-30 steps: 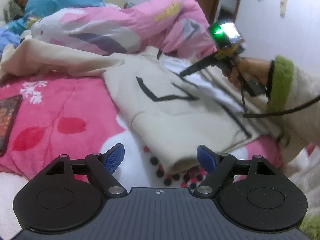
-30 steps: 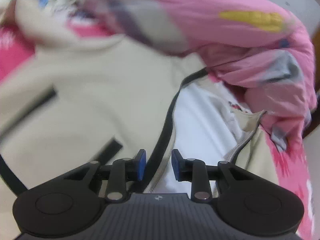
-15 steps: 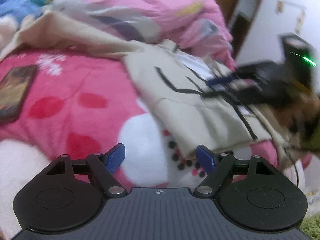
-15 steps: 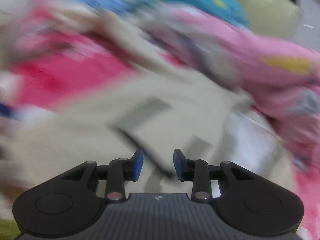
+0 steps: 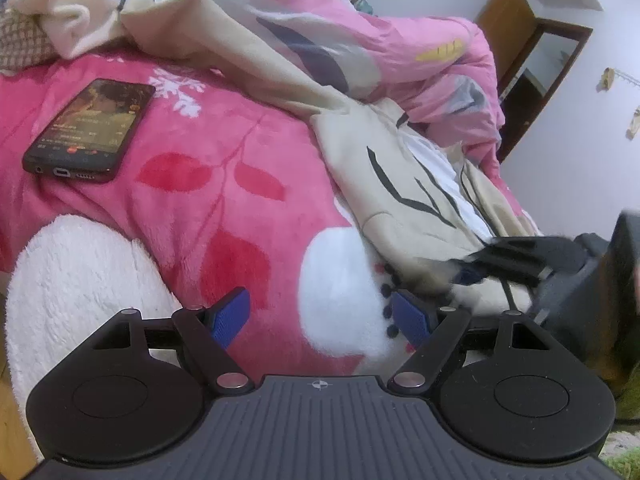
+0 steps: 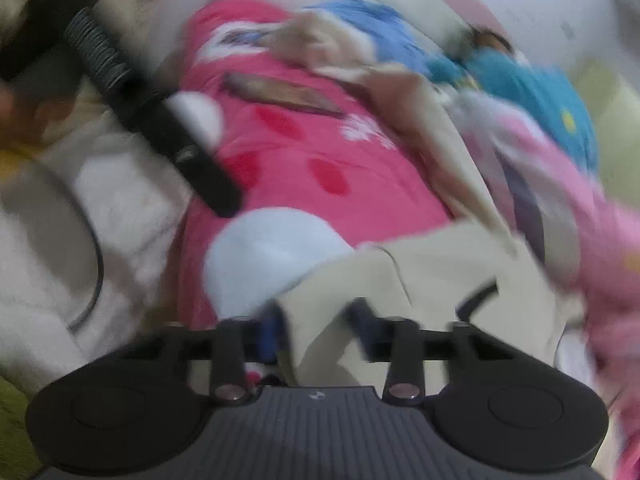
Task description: Fold clothes
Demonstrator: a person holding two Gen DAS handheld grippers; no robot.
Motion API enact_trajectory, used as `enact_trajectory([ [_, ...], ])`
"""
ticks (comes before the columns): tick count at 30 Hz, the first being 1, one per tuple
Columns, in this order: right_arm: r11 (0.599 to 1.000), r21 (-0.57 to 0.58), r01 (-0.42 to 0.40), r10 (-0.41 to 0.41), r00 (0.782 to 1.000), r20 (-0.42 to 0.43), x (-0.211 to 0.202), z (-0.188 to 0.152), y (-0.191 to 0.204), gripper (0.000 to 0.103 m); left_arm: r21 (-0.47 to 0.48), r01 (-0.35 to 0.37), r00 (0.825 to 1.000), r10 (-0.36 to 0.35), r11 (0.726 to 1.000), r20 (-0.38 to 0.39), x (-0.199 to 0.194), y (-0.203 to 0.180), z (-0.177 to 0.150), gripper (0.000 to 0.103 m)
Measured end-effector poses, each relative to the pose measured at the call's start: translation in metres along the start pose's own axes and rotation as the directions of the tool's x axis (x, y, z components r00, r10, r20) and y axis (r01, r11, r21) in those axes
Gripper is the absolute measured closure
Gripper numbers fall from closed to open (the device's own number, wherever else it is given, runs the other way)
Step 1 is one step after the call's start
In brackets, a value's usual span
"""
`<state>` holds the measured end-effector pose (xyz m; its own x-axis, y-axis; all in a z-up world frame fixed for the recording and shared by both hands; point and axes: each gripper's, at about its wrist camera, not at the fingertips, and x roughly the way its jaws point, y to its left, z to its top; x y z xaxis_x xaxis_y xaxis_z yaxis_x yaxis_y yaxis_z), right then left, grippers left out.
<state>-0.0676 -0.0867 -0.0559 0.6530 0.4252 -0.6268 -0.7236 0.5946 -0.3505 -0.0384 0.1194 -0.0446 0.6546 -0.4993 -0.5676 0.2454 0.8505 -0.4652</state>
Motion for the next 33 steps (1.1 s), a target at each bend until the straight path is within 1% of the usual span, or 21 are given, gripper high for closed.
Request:
enact_trajectory([
  [2,0.976,0.219,-0.014,0.003,0.999,0.051,-0.016,0.0,-0.032,0.089,0.003,0.004,1.0,-0.004,1.0,-0.006,0.002,0.001,-0.001,0.024],
  [3,0.937,0.346,-0.049,0.015,0.995,0.102,-0.027,-0.003,-0.052,0.088,0.001,0.006,1.0,-0.006,1.0,-0.008,0.003,0.002,-0.001,0.024],
  [4,0.868,0.486,-0.105,0.034,0.988,0.154,-0.035,-0.011,-0.074,0.088,0.0,0.009,1.0,-0.009,1.0,-0.01,0.004,0.003,-0.002,0.024],
  [5,0.77,0.615,-0.168,0.048,0.977,0.206,-0.041,-0.021,-0.095,0.088,-0.003,0.012,1.0,-0.012,1.0,-0.012,0.006,0.004,-0.002,0.024],
  [7,0.541,0.791,-0.285,0.055,0.951,0.305,-0.05,-0.044,-0.133,0.088,-0.007,0.016,1.0,-0.016,1.0,-0.016,0.008,0.005,-0.003,0.024],
  [8,0.431,0.838,-0.335,0.055,0.937,0.346,-0.05,-0.057,-0.147,0.088,-0.009,0.018,1.0,-0.018,1.0,-0.018,0.009,0.005,-0.003,0.024],
  [9,0.35,0.861,-0.37,0.055,0.925,0.376,-0.048,-0.067,-0.156,0.088,-0.009,0.018,1.0,-0.018,1.0,-0.021,0.009,0.006,-0.004,0.024],
  [12,0.158,0.884,-0.439,0.049,0.898,0.437,-0.037,-0.09,-0.172,0.088,-0.009,0.013,1.0,-0.013,1.0,-0.026,0.01,0.007,-0.004,0.024],
  [14,0.073,0.874,-0.48,0.043,0.877,0.478,-0.031,-0.101,-0.175,0.088,-0.012,0.011,1.0,-0.012,1.0,-0.027,0.009,0.008,-0.004,0.024],
  [17,0.006,0.854,-0.521,0.042,0.853,0.52,-0.026,-0.105,-0.176,0.088,-0.018,0.007,1.0,-0.008,1.0,-0.026,0.009,0.008,-0.005,0.024],
  [20,0.002,0.848,-0.53,0.048,0.847,0.53,-0.027,-0.105,-0.176,0.088,-0.025,0.007,1.0,-0.008,1.0,-0.023,0.008,0.009,-0.004,0.024],
  [22,0.059,0.849,-0.525,0.064,0.851,0.522,-0.031,-0.097,-0.175,0.088,-0.028,0.009,1.0,-0.01,1.0,-0.019,0.008,0.01,-0.002,0.024],
  [23,0.119,0.85,-0.513,0.079,0.858,0.507,-0.033,-0.089,-0.172,0.088,-0.031,0.011,1.0,-0.012,0.999,-0.018,0.008,0.01,-0.001,0.024],
  [25,0.306,0.838,-0.452,0.144,0.892,0.429,-0.034,-0.064,-0.157,0.082,-0.035,0.016,1.0,-0.016,0.999,-0.017,0.008,0.011,0.0,0.024],
  [26,0.391,0.824,-0.411,0.187,0.912,0.366,-0.032,-0.054,-0.146,0.077,-0.029,0.019,1.0,-0.02,0.999,-0.022,0.009,0.009,-0.001,0.024],
  [27,0.472,0.801,-0.369,0.227,0.928,0.294,-0.028,-0.043,-0.135,0.064,-0.022,0.022,0.999,-0.023,1.0,-0.026,0.009,0.008,-0.001,0.024],
  [28,0.536,0.773,-0.339,0.258,0.938,0.233,-0.026,-0.037,-0.124,0.057,-0.016,0.026,0.999,-0.026,1.0,-0.031,0.009,0.006,-0.001,0.024],
  [29,0.594,0.741,-0.315,0.284,0.943,0.173,-0.023,-0.032,-0.112,0.058,0.006,0.031,0.999,-0.031,1.0,-0.036,0.011,0.002,-0.002,0.024],
  [30,0.627,0.719,-0.301,0.293,0.946,0.141,-0.024,-0.031,-0.105,0.058,0.028,0.036,0.999,-0.035,0.999,-0.041,0.012,-0.003,-0.003,0.024],
  [31,0.64,0.712,-0.289,0.285,0.95,0.13,-0.029,-0.033,-0.102,0.058,0.05,0.042,0.998,-0.039,0.998,-0.046,0.014,-0.008,-0.004,0.024],
  [33,0.603,0.759,-0.245,0.217,0.966,0.139,-0.041,-0.048,-0.115,0.057,0.094,0.053,0.997,-0.048,0.994,-0.057,0.017,-0.017,-0.005,0.024],
])
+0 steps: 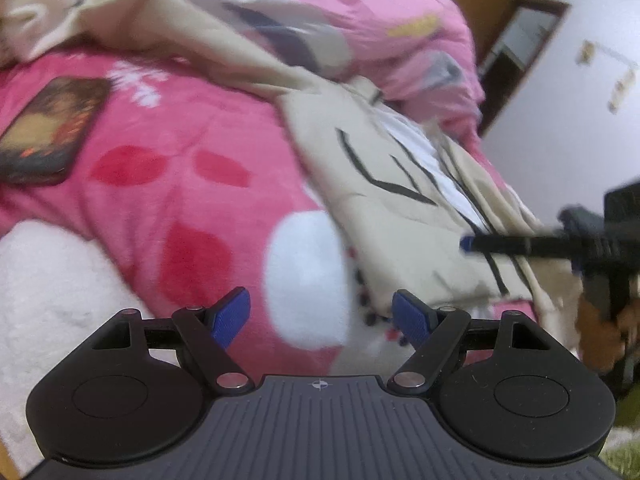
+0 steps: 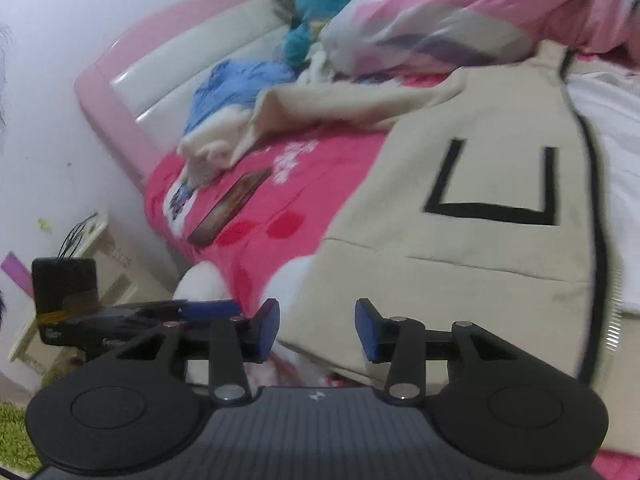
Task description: Fold clothes
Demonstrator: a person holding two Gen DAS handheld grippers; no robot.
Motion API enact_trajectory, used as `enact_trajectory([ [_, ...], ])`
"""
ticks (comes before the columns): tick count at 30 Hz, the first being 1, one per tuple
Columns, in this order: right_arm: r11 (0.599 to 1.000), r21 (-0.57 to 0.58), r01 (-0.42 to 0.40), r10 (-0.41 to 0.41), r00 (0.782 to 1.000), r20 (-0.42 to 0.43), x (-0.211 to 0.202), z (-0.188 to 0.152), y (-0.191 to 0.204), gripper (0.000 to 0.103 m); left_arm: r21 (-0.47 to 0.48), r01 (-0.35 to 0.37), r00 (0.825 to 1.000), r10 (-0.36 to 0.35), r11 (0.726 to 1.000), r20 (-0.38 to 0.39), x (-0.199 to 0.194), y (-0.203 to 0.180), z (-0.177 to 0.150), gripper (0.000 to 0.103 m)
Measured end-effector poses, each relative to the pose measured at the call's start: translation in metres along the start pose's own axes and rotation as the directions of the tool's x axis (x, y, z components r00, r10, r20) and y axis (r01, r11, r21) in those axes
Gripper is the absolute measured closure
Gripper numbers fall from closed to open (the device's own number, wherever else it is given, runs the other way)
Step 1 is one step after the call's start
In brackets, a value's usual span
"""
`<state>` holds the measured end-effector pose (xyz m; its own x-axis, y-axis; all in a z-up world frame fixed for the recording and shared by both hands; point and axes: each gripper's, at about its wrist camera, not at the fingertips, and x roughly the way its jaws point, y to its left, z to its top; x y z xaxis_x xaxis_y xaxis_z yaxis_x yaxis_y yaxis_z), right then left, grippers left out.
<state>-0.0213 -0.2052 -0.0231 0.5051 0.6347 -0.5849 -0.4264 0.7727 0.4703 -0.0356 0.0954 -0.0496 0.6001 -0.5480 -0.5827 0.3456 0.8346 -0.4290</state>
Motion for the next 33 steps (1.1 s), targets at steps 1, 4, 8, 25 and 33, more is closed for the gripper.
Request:
enact_trajectory([
  [1,0.999,0.037,0.02,-0.022,0.999,0.032,-0.009,0.001,-0.009,0.056,0.022,0.005,1.0,-0.004,1.0,-0.005,0.002,-0.005,0.0,0.024],
  [4,0.966,0.18,0.186,-0.202,0.976,0.078,-0.036,0.002,-0.047,0.055,0.088,0.019,1.0,-0.017,0.996,-0.022,0.007,-0.019,-0.001,0.024],
  [8,0.912,0.306,0.272,-0.29,0.957,0.014,-0.041,-0.003,-0.089,0.054,0.167,0.01,0.999,-0.003,0.986,-0.041,0.018,-0.036,-0.002,0.024],
  [25,0.87,0.372,0.323,-0.371,0.926,0.063,-0.066,-0.009,-0.122,0.094,0.177,0.026,0.998,-0.015,0.984,-0.063,0.03,-0.045,0.006,0.025],
  [33,0.867,0.355,0.349,-0.393,0.918,0.057,-0.066,-0.008,-0.12,0.094,-0.042,0.166,0.983,-0.168,0.985,-0.066,0.043,-0.026,0.034,0.046],
])
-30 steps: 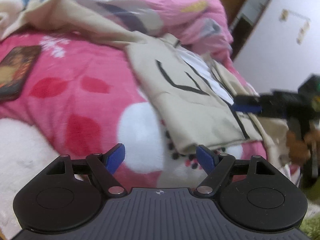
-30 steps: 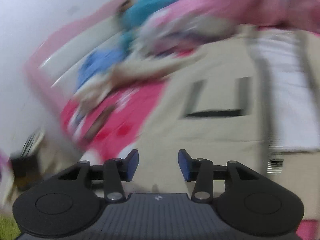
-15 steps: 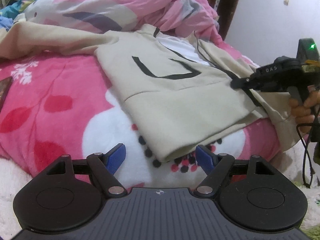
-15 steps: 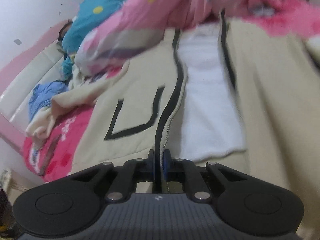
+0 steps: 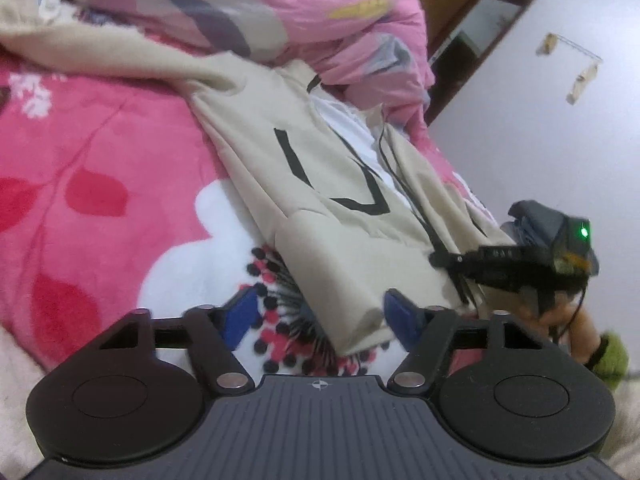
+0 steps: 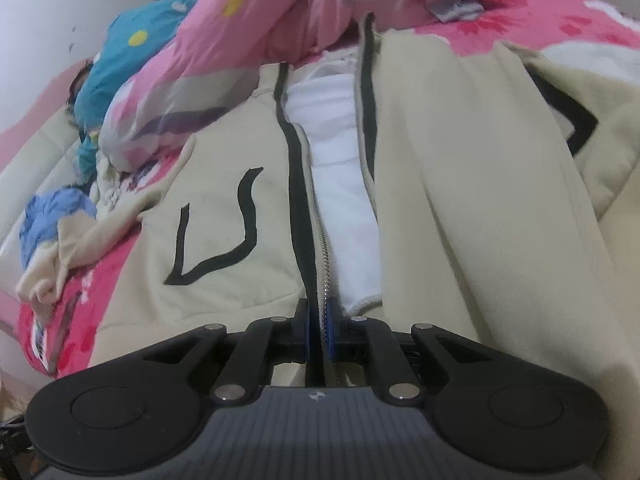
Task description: Fold clothes
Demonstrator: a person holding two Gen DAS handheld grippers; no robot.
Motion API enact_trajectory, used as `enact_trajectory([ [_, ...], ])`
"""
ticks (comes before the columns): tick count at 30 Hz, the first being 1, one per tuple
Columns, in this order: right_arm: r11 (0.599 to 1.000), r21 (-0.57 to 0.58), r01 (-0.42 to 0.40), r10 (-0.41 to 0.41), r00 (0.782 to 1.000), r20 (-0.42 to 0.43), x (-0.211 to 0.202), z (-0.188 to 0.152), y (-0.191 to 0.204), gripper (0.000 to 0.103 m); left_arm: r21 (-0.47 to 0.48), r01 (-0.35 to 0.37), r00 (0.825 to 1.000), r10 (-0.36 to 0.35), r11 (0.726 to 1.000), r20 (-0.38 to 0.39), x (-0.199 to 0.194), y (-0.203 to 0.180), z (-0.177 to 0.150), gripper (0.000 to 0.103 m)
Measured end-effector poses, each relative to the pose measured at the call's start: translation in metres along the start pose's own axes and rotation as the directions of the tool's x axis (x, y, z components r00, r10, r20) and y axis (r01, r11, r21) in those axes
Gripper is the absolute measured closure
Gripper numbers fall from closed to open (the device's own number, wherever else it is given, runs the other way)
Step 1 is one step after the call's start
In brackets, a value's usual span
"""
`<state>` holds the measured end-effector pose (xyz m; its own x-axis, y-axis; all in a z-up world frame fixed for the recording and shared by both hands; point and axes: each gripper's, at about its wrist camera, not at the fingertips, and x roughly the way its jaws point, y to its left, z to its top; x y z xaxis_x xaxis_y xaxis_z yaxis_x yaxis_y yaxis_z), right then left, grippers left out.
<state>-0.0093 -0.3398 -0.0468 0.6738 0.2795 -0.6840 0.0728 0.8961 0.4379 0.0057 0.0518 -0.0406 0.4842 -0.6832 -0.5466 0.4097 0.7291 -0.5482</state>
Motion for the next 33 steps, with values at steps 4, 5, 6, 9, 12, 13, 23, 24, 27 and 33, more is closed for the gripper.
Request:
enact_trajectory([
  [4,1.0,-0.01,0.014,-0.014,1.0,-0.001,0.001,-0.002,0.002,0.094,-0.031,-0.053,0.994,0.049,0.998,-0.095,0.028,0.004,0.013,0.059],
  [5,1.0,-0.012,0.017,-0.017,1.0,-0.002,0.001,-0.002,0.003,0.094,-0.024,-0.067,0.992,0.064,0.997,-0.109,0.031,0.005,0.014,0.063],
  [6,1.0,-0.016,0.018,-0.018,1.0,0.0,0.001,-0.002,0.003,0.094,-0.017,-0.082,0.989,0.079,0.997,-0.122,0.033,0.005,0.014,0.066],
  [9,0.998,-0.05,0.043,-0.042,0.999,0.022,-0.005,-0.002,0.009,0.093,0.018,-0.123,0.983,0.124,0.992,-0.136,0.032,0.0,0.011,0.072],
  [12,0.992,-0.098,0.085,-0.08,0.995,0.057,-0.016,-0.002,0.017,0.091,0.074,-0.165,0.974,0.175,0.983,-0.144,0.032,-0.01,0.006,0.072],
  [13,0.988,-0.114,0.099,-0.092,0.993,0.069,-0.02,-0.002,0.02,0.089,0.094,-0.179,0.971,0.192,0.979,-0.144,0.033,-0.014,0.004,0.072],
  [23,0.955,-0.294,0.031,0.022,0.984,0.176,-0.061,-0.004,0.067,0.075,0.178,-0.209,0.96,0.236,0.962,-0.152,0.026,-0.024,-0.01,0.073],
  [24,0.939,-0.343,-0.002,0.058,0.987,0.153,-0.055,-0.009,0.079,0.075,0.174,-0.205,0.961,0.232,0.963,-0.153,0.025,-0.024,-0.012,0.073],
  [27,0.898,-0.438,-0.039,0.064,0.997,0.043,-0.022,-0.032,0.096,0.075,0.168,-0.192,0.966,0.216,0.967,-0.141,0.016,-0.023,-0.017,0.073],
  [33,0.901,-0.43,-0.053,0.013,0.995,-0.095,0.0,-0.051,0.09,0.076,0.183,-0.162,0.981,0.179,0.97,-0.079,-0.013,-0.023,-0.024,0.071],
])
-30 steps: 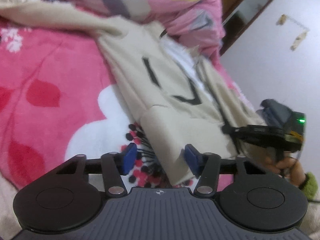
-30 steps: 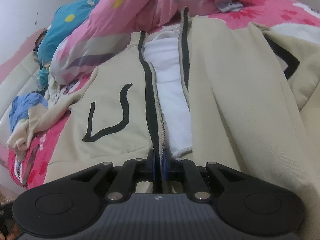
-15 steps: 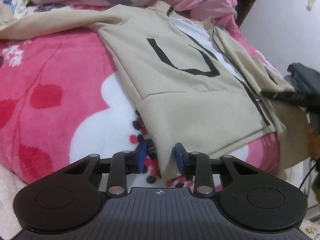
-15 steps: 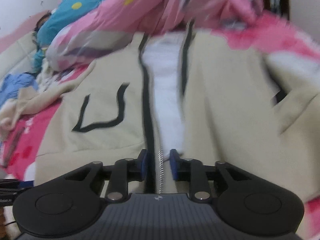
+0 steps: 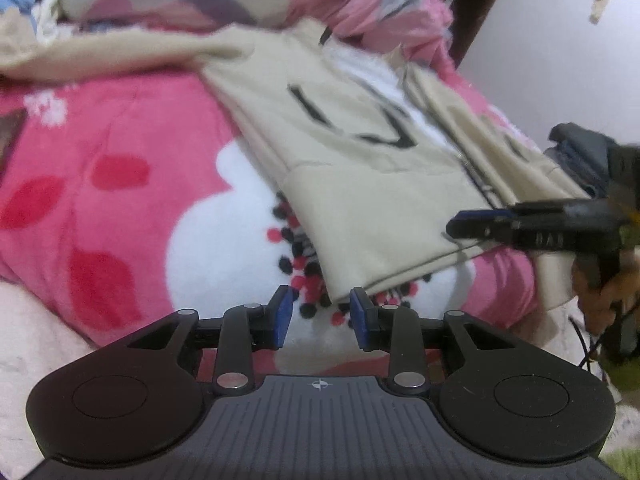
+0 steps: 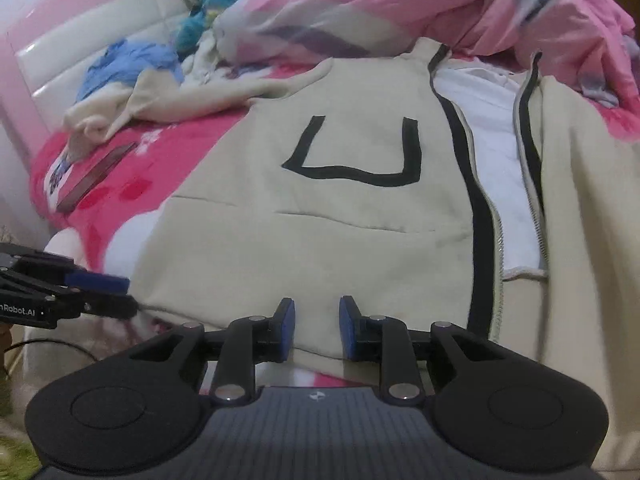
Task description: Fold clothes
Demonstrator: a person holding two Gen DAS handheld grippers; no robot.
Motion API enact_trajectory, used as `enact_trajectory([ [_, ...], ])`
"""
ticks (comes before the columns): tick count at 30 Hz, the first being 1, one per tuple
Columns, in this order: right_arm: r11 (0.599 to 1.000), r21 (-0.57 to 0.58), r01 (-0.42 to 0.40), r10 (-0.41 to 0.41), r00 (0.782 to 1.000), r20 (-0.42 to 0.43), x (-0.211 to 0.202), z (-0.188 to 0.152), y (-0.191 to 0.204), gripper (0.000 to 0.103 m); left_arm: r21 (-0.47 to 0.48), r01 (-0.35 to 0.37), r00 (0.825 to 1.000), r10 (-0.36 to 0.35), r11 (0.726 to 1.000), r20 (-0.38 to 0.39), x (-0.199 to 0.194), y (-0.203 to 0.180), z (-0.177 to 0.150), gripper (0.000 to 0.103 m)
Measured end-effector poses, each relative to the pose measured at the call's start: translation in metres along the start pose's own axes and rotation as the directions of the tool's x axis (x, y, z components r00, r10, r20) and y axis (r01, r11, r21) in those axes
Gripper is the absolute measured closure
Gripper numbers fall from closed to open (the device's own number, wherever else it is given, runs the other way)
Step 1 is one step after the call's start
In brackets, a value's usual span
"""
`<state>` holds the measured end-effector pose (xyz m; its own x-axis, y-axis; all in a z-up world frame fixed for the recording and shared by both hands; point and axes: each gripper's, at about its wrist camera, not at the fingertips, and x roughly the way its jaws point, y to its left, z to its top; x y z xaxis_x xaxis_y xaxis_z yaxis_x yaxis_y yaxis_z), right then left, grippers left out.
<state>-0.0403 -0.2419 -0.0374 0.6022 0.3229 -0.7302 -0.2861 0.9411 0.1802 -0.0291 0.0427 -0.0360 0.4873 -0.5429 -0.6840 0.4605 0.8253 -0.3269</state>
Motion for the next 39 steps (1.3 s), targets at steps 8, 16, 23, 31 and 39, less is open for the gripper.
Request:
enact_trajectory([
  [8,0.999,-0.01,-0.042,0.044,0.968,0.248,0.001,0.043,0.02,0.076,0.059,0.051,0.983,-0.061,0.997,0.171,0.014,-0.015,0.044,0.071],
  [16,0.996,0.071,-0.057,0.044,0.984,0.171,0.053,0.0,0.005,0.077,0.029,0.047,0.997,-0.048,0.998,0.059,0.046,-0.005,0.03,0.071],
  [23,0.994,0.076,-0.079,0.055,0.961,0.272,0.03,0.016,0.005,0.076,0.088,0.052,0.977,-0.069,0.995,0.201,0.011,0.002,0.077,0.064],
  [31,0.993,0.054,-0.108,0.094,0.97,0.224,0.065,-0.004,0.002,0.075,-0.013,-0.074,0.986,0.075,0.997,0.151,0.089,0.044,0.132,0.064],
  [39,0.99,0.052,-0.133,0.118,0.967,0.227,0.066,-0.002,-0.003,0.075,-0.112,-0.17,0.975,0.184,0.979,0.126,0.129,0.065,0.162,0.066],
])
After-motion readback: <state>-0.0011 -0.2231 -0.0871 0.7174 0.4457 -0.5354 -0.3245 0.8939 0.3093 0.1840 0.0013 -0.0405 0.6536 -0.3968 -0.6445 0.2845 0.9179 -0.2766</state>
